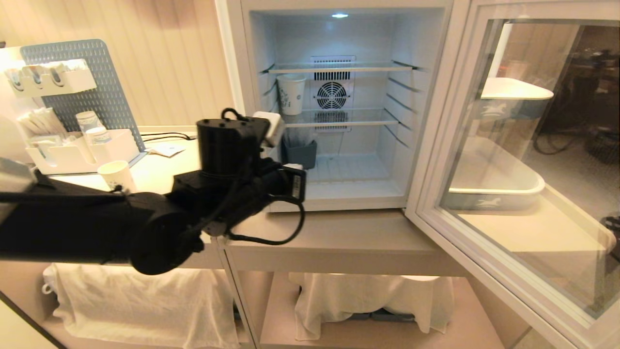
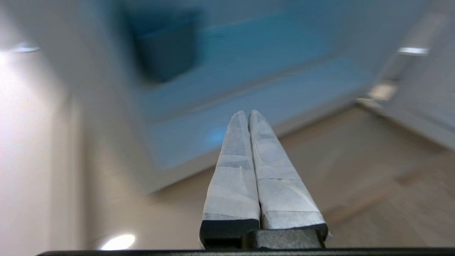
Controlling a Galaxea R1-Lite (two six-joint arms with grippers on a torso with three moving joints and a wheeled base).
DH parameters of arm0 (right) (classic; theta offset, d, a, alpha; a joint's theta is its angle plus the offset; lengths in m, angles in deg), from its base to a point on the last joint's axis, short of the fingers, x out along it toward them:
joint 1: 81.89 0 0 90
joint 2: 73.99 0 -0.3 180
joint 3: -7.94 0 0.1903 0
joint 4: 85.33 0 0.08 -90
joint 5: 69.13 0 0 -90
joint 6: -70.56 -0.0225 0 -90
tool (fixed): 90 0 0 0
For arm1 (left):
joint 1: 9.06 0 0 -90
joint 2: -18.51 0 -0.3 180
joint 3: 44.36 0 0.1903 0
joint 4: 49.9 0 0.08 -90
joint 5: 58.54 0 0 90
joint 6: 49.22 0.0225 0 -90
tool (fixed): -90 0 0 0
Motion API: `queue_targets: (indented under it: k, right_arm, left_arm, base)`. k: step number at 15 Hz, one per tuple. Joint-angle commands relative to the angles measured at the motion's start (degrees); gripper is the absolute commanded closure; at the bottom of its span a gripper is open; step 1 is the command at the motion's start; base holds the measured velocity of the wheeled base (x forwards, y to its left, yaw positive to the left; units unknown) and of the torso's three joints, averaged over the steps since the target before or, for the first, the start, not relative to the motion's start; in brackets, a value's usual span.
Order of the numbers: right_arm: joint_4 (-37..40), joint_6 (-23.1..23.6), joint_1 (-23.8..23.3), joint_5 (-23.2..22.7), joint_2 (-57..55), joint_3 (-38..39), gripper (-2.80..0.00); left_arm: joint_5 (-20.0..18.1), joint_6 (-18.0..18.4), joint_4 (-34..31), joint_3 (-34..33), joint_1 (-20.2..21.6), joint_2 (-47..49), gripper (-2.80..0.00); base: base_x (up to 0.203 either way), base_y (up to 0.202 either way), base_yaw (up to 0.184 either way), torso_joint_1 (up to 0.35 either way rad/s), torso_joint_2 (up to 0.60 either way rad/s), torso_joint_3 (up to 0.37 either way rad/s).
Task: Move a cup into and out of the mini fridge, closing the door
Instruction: Put the paper cup in the freezer
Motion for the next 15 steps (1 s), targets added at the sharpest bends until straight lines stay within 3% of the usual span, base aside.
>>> queue_targets:
  k: [1,9,12,15]
  right_arm:
    - [0.04,0.16,0.0,0.0,-0.07,0.04,0.0]
    - [-0.04,0.04,0.0,0.0,-0.07,0.04,0.0]
    - [-0.02,0.04,0.0,0.0,-0.07,-0.04,0.0]
    - [-0.04,0.04,0.0,0.0,-0.07,0.05,0.0]
  left_arm:
    - [-0.25,0.0,-0.1,-4.03,6.14,-5.38,0.0]
    - [-0.56,0.54,-10.69,-18.62,17.17,-21.68,0.0]
    - [-1.33,6.29,-12.32,-24.61,26.53,-29.89,0.0]
    - [-3.33,8.58,-12.87,-33.18,30.61,-41.58,0.0]
  base:
    - [0.0,0.0,0.0,0.0,0.0,0.0]
    - [0.0,0.0,0.0,0.0,0.0,0.0]
    - [0.0,0.0,0.0,0.0,0.0,0.0]
    - [0.0,0.0,0.0,0.0,0.0,0.0]
